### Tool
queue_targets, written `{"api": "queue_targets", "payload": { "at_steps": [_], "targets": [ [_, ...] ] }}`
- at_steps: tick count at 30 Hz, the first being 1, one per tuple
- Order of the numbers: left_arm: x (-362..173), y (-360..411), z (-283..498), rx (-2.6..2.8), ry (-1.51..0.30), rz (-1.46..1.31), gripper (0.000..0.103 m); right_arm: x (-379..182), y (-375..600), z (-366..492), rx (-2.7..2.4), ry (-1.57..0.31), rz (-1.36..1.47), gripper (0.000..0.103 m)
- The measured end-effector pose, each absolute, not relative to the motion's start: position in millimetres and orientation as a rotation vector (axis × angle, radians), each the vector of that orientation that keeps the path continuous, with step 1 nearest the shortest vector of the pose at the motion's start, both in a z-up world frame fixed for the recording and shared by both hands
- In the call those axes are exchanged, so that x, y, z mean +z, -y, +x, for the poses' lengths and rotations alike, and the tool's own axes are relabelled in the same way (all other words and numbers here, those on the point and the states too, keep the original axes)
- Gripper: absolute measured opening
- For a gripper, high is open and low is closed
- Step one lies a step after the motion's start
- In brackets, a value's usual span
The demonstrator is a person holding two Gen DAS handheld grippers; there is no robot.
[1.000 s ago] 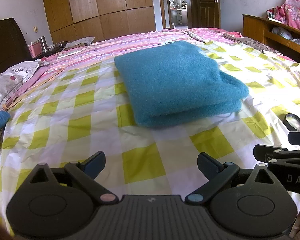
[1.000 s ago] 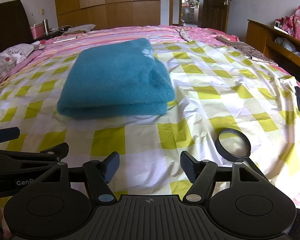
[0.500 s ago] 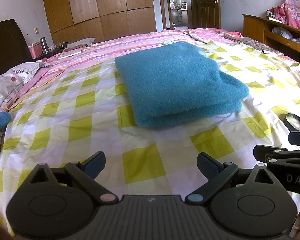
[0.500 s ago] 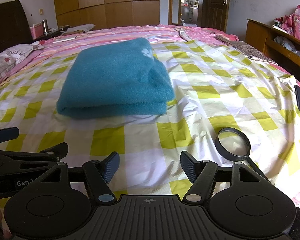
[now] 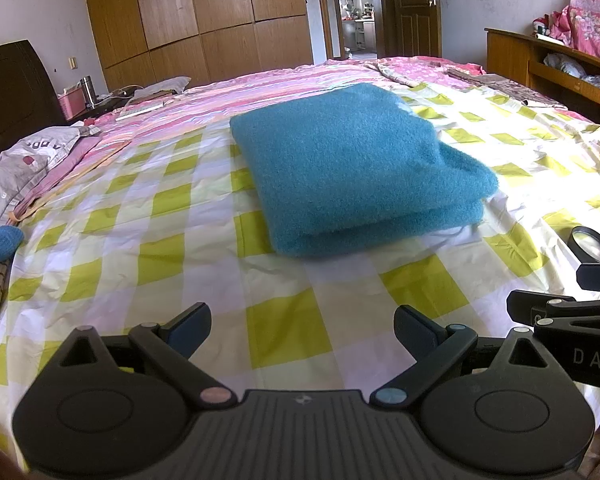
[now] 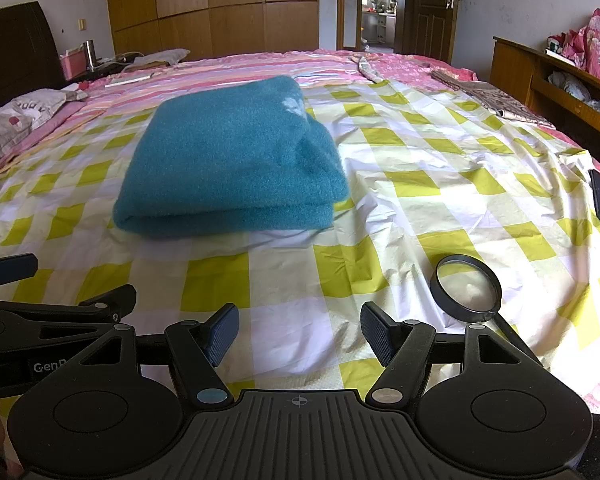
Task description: Fold small clothes
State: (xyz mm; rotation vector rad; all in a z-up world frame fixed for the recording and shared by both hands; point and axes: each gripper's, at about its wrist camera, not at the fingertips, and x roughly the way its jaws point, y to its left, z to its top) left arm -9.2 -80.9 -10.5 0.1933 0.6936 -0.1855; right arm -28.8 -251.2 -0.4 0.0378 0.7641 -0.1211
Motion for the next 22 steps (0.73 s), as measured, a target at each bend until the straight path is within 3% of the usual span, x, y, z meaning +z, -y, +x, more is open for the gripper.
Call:
{"api": "queue_targets", "payload": {
  "at_steps": [22],
  "targets": [
    [-9.5, 83.1, -8.9, -0.184, -0.686, 0.202, 0.102, -0.5, 251.2, -29.4, -0.121, -0.761, 0.039, 0.068]
  ]
}}
